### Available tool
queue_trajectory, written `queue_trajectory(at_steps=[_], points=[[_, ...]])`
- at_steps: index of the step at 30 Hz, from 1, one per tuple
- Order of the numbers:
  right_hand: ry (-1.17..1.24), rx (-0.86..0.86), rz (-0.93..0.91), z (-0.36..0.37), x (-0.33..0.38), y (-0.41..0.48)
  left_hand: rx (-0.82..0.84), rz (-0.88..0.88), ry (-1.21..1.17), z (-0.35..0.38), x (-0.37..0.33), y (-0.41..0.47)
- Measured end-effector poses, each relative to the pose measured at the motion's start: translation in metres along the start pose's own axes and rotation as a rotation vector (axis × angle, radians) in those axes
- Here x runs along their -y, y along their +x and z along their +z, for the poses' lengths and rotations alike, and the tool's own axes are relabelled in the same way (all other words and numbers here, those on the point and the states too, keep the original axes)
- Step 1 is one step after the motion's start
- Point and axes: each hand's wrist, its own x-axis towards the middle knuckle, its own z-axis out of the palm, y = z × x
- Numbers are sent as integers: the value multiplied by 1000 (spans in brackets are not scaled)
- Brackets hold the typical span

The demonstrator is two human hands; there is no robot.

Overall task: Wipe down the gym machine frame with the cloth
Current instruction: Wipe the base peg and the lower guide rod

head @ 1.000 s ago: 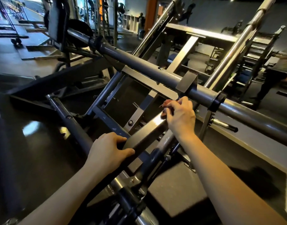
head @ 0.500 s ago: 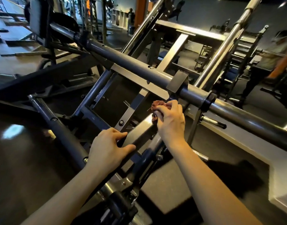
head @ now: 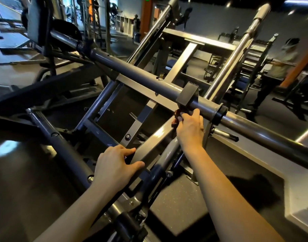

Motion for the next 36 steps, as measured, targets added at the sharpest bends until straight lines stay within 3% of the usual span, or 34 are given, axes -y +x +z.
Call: queue_trajectory(at_steps=[3,7,10,13,17,20,23,31,36], points=[[87,8,41,-3,12,-16,-3,1,23,-1,-3,0],[59,89,-208,-8,23,-78,15,-21,43,-2,-4,1],[138,201,-261,-20,16,-91,32,-36,53,-2,-4,0],[198,326,-157,-36,0,-85,28,-51,51,-3,-8,-4],[359,294,73,-46,-29,-80,85,-64,76,-10,-22,0],[466,277,152,-50,-35,-77,14,-21,47,-13,-41,10],[658,252,134,-61,-24,-65,-58,43,-116,-13,-63,22],[992,392,122,-65,11,-49,192,-99,-723,-16,-106,44],[1064,355,133,-66,21,-45,148,-147,-801,-15,-110,64]])
